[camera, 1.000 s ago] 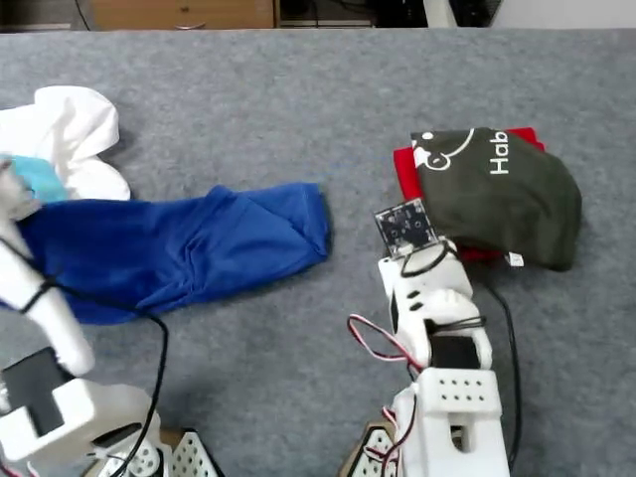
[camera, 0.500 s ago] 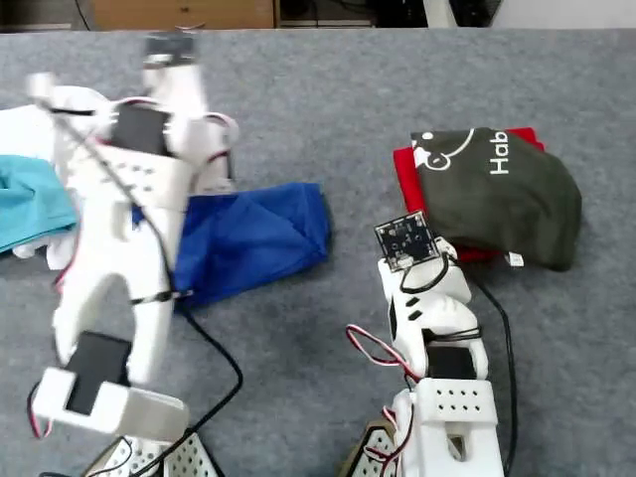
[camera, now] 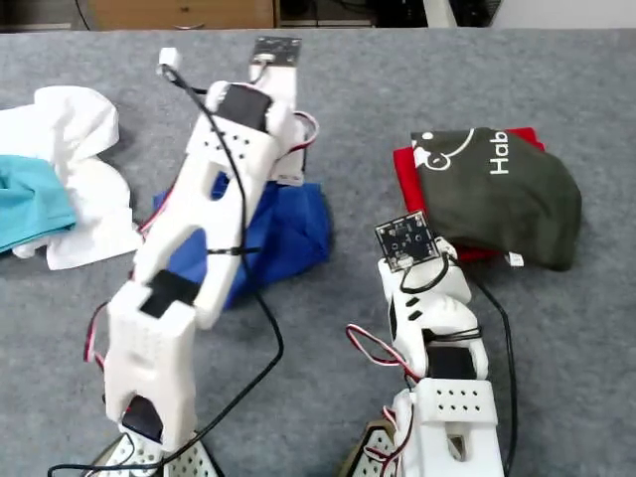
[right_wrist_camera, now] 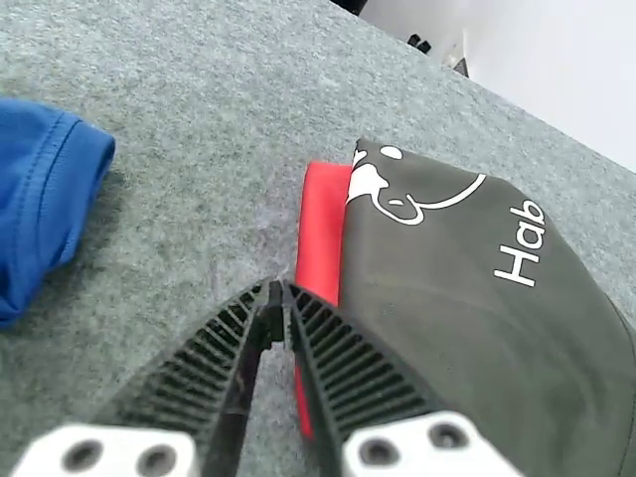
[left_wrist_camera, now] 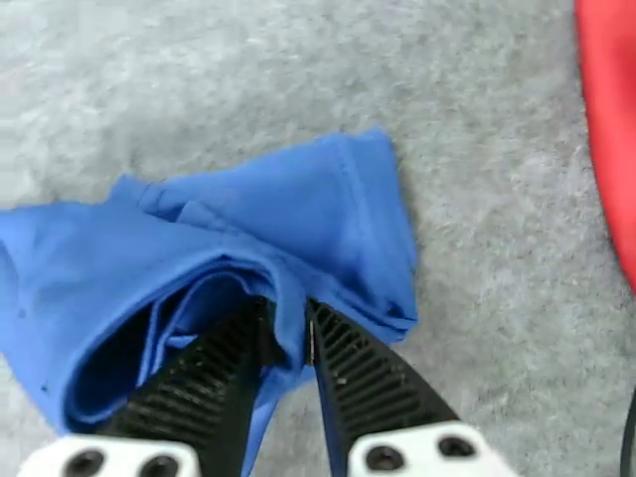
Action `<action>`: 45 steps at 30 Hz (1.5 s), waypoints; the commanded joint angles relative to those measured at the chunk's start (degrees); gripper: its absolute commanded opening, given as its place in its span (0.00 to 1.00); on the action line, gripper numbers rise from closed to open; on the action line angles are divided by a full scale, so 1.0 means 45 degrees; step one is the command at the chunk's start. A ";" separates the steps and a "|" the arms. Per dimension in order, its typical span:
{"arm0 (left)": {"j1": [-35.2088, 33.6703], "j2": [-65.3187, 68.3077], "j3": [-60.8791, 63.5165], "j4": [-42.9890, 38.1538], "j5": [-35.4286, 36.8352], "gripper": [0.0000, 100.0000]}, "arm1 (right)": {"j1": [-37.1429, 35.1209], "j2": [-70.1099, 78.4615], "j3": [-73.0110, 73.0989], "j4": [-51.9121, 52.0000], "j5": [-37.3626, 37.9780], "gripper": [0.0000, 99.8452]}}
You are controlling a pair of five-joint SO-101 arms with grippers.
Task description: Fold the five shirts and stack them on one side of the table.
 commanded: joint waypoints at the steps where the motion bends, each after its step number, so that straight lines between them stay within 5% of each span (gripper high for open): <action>1: 0.0195 0.0928 -0.1739 0.0117 -0.0078 0.02 | -0.0107 -0.0205 0.0029 -0.0332 -0.0117 0.00; 9: 0.0215 0.2725 -0.3985 0.1114 0.0567 0.03 | -0.0127 -0.0186 0.0029 -0.0352 -0.0117 0.00; 14: 0.0586 0.2335 -0.4259 0.1211 0.0645 0.18 | -0.0127 -0.0186 0.0029 -0.0352 -0.0117 0.00; 18: 0.0488 0.1104 -0.4181 0.1211 0.0567 0.21 | -0.0107 -0.0186 0.0029 -0.0313 -0.0059 0.00; 23: -0.1856 -0.1045 -0.4122 0.1231 0.0547 0.19 | -0.0068 -0.0166 -0.0088 -0.0156 -0.0059 0.01; 26: -0.4239 -0.2413 -0.3399 0.1231 0.0508 0.08 | 0.0029 -0.0147 -0.1455 0.1836 0.0293 0.01; 34: -0.9573 -0.6339 0.2012 0.1211 -0.2188 0.02 | -0.3819 0.0811 -0.7355 0.7697 0.1035 0.01; 39: -1.0901 -0.8664 0.7033 0.1133 -0.3028 0.02 | -0.5792 0.5031 -1.0442 0.8303 0.1016 0.01; 45: -1.1761 -1.1399 1.4945 -0.2579 -0.3048 0.02 | -0.6750 1.1712 -1.6537 1.0510 0.1114 0.01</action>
